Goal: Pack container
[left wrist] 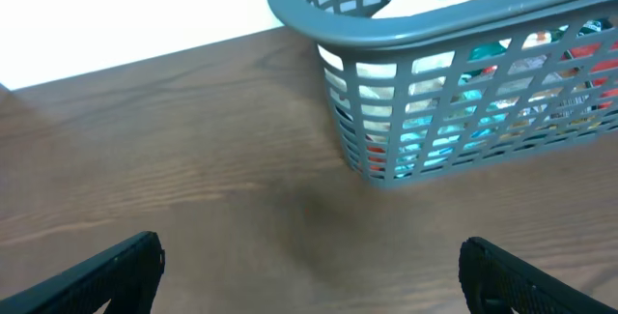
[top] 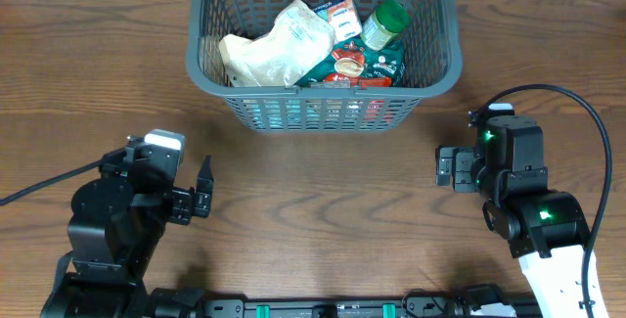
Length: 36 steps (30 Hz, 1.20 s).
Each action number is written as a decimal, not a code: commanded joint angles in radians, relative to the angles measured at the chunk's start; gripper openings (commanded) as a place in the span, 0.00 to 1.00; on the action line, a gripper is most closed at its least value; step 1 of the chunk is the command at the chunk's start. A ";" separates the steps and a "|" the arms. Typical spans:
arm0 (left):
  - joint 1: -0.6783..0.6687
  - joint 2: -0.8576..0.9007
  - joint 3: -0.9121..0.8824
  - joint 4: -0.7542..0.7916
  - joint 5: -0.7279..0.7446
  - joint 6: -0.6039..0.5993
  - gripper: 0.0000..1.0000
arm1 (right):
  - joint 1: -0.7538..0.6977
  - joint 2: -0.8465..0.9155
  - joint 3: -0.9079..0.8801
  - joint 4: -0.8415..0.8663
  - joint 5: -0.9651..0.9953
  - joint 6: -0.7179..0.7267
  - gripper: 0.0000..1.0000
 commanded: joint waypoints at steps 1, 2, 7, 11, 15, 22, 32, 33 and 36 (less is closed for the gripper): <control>-0.004 -0.002 -0.017 -0.009 -0.005 -0.016 0.98 | 0.010 -0.008 -0.005 -0.001 -0.001 0.013 0.99; -0.004 -0.002 -0.017 -0.010 -0.004 -0.016 0.99 | 0.010 -0.008 -0.005 -0.001 -0.001 0.013 0.99; -0.004 -0.001 -0.017 -0.030 -0.005 -0.016 0.98 | 0.010 -0.008 -0.005 -0.001 -0.001 0.013 0.99; -0.004 -0.001 -0.017 -0.042 -0.004 -0.016 0.98 | 0.010 -0.008 -0.005 -0.001 -0.001 0.013 0.99; -0.004 -0.001 -0.017 -0.042 -0.004 -0.016 0.99 | 0.010 -0.008 -0.005 -0.001 -0.001 0.013 0.99; -0.004 -0.001 -0.017 -0.042 -0.005 -0.016 0.99 | 0.010 -0.008 -0.005 -0.001 -0.001 0.013 0.99; -0.004 -0.001 -0.017 -0.042 -0.005 -0.016 0.98 | 0.009 -0.270 -0.005 -0.034 -0.002 0.013 0.99; -0.004 -0.001 -0.017 -0.042 -0.004 -0.016 0.98 | 0.009 -0.312 -0.005 -0.049 -0.002 0.013 0.99; -0.004 -0.001 -0.017 -0.042 -0.005 -0.016 0.99 | 0.005 -0.461 -0.005 -0.101 -0.031 0.013 0.99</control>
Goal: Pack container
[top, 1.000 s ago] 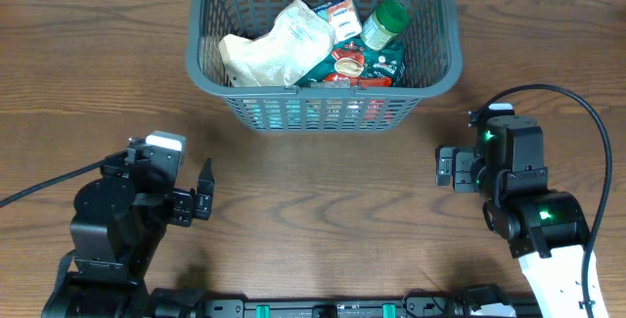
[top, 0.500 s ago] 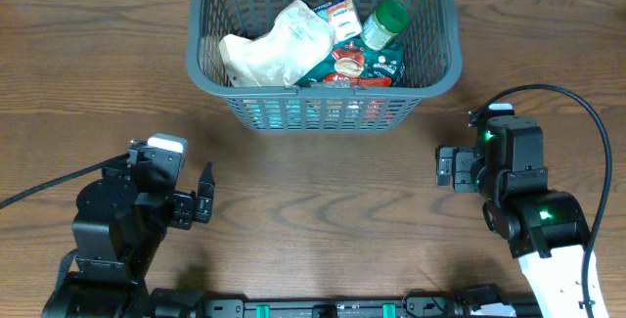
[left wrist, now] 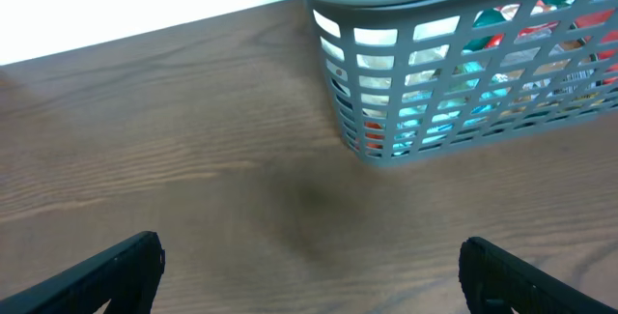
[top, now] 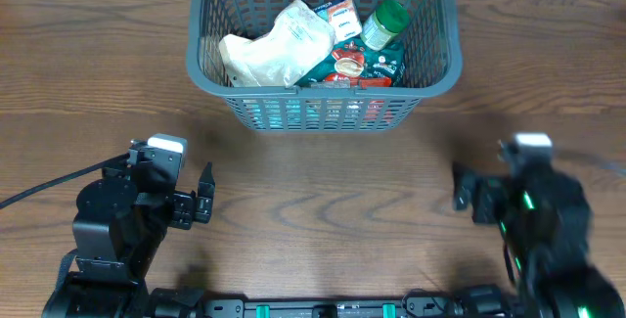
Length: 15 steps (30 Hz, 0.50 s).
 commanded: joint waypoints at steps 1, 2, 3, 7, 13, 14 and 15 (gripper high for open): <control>-0.003 -0.001 -0.006 -0.003 -0.004 -0.009 0.98 | -0.001 -0.148 0.000 -0.035 -0.036 0.013 0.99; -0.003 -0.001 -0.006 -0.003 -0.004 -0.010 0.98 | -0.006 -0.190 0.000 -0.048 -0.047 0.013 0.99; -0.003 -0.001 -0.006 -0.003 -0.004 -0.010 0.98 | -0.012 -0.234 0.000 -0.060 -0.057 0.013 0.99; -0.003 -0.001 -0.006 -0.003 -0.004 -0.010 0.98 | -0.026 -0.369 -0.001 -0.089 -0.070 0.013 0.99; -0.003 -0.001 -0.006 -0.003 -0.004 -0.009 0.99 | -0.027 -0.482 -0.021 -0.079 -0.117 0.013 0.99; -0.003 -0.001 -0.006 -0.003 -0.004 -0.009 0.98 | -0.027 -0.492 -0.029 -0.071 -0.132 0.013 0.99; -0.003 -0.001 -0.006 -0.003 -0.004 -0.009 0.98 | -0.027 -0.504 -0.042 -0.059 -0.146 0.013 0.99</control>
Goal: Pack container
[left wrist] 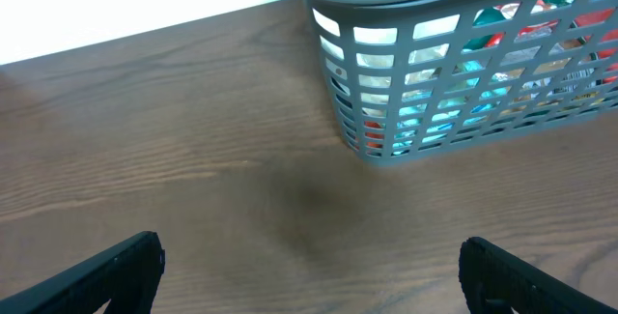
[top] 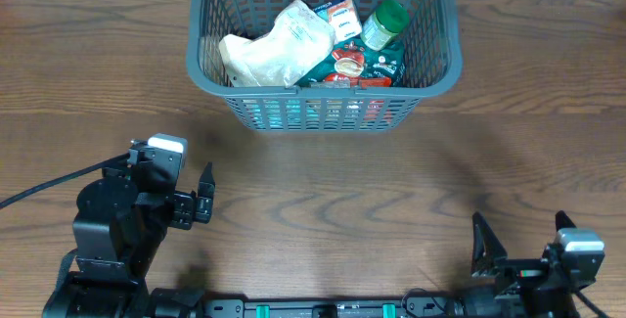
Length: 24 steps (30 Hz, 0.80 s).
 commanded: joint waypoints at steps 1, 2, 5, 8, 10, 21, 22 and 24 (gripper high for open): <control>-0.003 -0.001 -0.005 -0.003 -0.004 -0.009 0.99 | -0.007 -0.037 -0.047 0.027 -0.069 0.012 0.99; -0.003 -0.001 -0.005 -0.003 -0.005 -0.009 0.99 | -0.007 -0.048 -0.064 0.043 -0.076 0.012 0.99; -0.003 -0.001 -0.005 -0.003 -0.004 -0.009 0.98 | -0.007 -0.090 -0.141 0.125 -0.085 0.022 0.99; -0.003 -0.001 -0.005 -0.003 -0.005 -0.009 0.98 | -0.007 -0.103 -0.224 0.234 -0.105 0.029 0.99; -0.003 -0.001 -0.005 -0.003 -0.005 -0.009 0.99 | -0.007 -0.103 -0.274 0.327 -0.123 0.028 0.99; -0.003 -0.001 -0.005 -0.003 -0.004 -0.009 0.99 | -0.003 -0.103 -0.643 1.031 -0.084 -0.069 0.99; -0.003 -0.001 -0.005 -0.003 -0.005 -0.009 0.98 | -0.003 -0.103 -0.671 1.067 -0.070 -0.069 0.99; -0.003 -0.001 -0.005 -0.003 -0.005 -0.009 0.98 | -0.003 -0.103 -0.732 1.150 -0.047 -0.072 0.99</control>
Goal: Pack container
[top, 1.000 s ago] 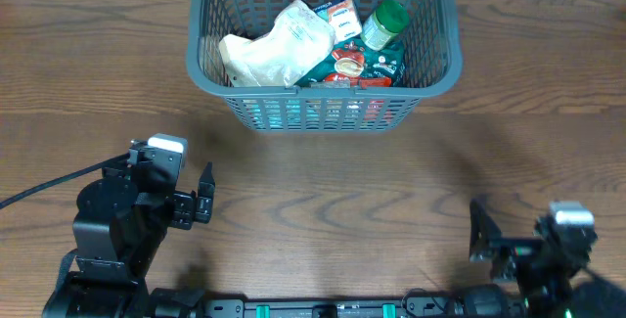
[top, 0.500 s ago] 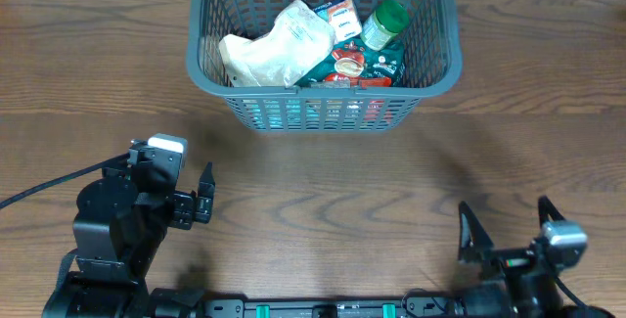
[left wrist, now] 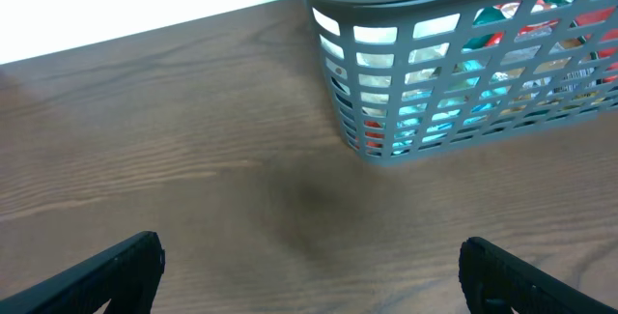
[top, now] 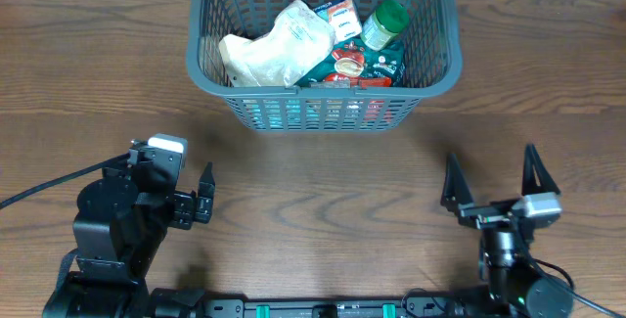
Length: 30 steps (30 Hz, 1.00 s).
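The grey slatted basket stands at the table's far middle. It holds a pale crumpled bag, a green-capped bottle, a teal packet and small red-and-white packets. In the left wrist view the basket fills the upper right. My left gripper rests at the near left, well short of the basket, and is open over bare wood with nothing between its fingers. My right gripper sits at the near right with its two fingers spread wide, holding nothing.
The brown wooden table lies between the basket and both arms. A black cable trails left from the left arm. A black rail runs along the near edge.
The right arm was folded low at the near right edge. Its wide-spread fingers now stand further onto the table and further left. The left arm and the basket have not moved.
At first the right arm stood right of the basket's front and the left wrist camera was slightly closer to the basket. Then the right arm was blurred, nearer the front edge. Then it lay folded at that edge, and now its open fingers show again.
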Each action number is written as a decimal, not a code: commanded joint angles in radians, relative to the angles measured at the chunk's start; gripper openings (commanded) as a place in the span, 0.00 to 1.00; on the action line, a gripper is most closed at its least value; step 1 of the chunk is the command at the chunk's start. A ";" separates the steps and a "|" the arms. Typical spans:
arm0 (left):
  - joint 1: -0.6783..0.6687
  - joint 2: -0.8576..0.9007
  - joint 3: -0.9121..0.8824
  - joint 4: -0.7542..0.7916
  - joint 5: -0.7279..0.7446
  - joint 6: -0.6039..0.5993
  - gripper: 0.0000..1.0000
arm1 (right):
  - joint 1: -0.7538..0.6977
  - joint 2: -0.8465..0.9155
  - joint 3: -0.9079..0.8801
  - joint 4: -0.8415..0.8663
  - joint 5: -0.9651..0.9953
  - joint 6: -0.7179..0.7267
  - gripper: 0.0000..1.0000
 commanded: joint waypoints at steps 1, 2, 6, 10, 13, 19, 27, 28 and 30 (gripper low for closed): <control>-0.003 -0.001 -0.004 -0.002 -0.005 -0.010 0.98 | -0.002 -0.006 -0.085 0.076 0.050 -0.035 0.99; -0.003 -0.001 -0.004 -0.002 -0.005 -0.010 0.99 | -0.002 -0.006 -0.116 0.106 0.050 -0.061 0.99; -0.003 -0.001 -0.004 -0.002 -0.004 -0.009 0.98 | -0.002 -0.006 -0.178 0.125 0.050 -0.097 0.99; -0.003 -0.001 -0.004 -0.002 -0.005 -0.010 0.98 | -0.002 -0.006 -0.210 0.093 0.049 -0.106 0.99; -0.003 -0.001 -0.004 -0.002 -0.005 -0.009 0.99 | -0.002 -0.006 -0.209 0.017 0.049 -0.106 0.99; -0.003 -0.001 -0.004 -0.002 -0.005 -0.010 0.99 | -0.002 -0.006 -0.209 -0.156 0.037 -0.102 0.99; -0.003 -0.001 -0.004 -0.002 -0.005 -0.010 0.98 | -0.002 -0.005 -0.209 -0.156 0.038 -0.103 0.99; -0.003 -0.001 -0.004 -0.002 -0.005 -0.010 0.98 | -0.002 -0.005 -0.209 -0.156 0.038 -0.103 0.99; -0.003 -0.001 -0.004 -0.002 -0.005 -0.010 0.98 | -0.002 -0.005 -0.209 -0.157 0.038 -0.103 0.99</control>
